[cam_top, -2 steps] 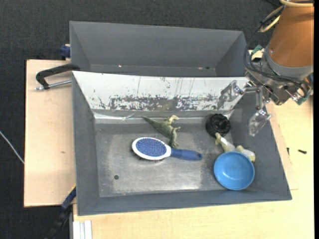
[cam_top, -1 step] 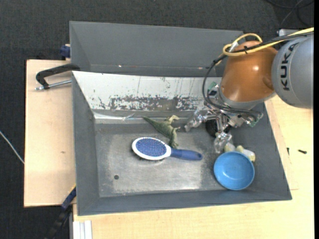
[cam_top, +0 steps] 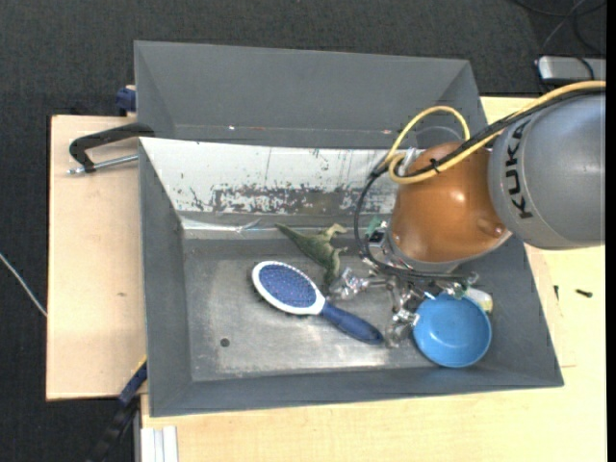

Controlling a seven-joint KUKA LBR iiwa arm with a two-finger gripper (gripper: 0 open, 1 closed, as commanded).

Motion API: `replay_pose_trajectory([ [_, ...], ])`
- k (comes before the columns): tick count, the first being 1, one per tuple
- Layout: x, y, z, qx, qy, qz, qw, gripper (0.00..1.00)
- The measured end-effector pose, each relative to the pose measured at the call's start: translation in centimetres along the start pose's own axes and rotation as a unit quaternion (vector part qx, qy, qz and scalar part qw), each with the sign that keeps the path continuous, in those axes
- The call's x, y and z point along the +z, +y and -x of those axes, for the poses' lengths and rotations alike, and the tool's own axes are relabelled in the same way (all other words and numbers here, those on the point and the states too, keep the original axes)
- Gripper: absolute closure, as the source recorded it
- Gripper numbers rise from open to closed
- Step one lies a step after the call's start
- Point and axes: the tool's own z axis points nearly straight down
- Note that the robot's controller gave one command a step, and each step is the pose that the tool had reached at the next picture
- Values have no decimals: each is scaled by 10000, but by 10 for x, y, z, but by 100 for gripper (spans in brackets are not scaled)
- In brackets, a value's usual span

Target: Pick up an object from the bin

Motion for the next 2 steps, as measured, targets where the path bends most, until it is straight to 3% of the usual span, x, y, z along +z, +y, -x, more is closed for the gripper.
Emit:
replay_pose_trajectory([
  [1, 4, 16, 18, 1383, -2, -50, 9904, 0],
  [2, 4, 44, 45, 2012, -13, -59, 9795, 0],
])
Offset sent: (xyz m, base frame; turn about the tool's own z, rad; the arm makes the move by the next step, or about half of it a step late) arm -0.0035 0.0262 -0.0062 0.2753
